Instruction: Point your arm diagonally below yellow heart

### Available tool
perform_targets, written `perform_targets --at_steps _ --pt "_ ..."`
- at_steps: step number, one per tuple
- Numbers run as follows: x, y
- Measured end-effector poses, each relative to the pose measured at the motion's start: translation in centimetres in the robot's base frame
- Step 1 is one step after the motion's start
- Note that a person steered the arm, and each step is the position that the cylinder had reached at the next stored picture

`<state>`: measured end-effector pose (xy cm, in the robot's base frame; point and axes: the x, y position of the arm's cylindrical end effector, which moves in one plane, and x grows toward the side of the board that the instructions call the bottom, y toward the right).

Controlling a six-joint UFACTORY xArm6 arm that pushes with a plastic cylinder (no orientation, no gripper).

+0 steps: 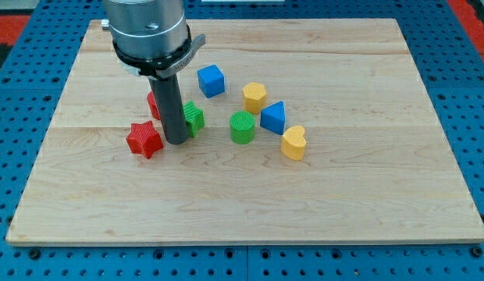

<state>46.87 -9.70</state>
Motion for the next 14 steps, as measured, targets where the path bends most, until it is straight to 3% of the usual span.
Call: perform_targets --at_steps 2,5,7,9,12,13,14 --pt "2.8 9.2" --pt "-0.7 8.8" --pt "5.3 8.7" --pt "5.5 8.7" --pt "12.1 10.0" --pt "12.2 15.5" --pt "9.3 17.8"
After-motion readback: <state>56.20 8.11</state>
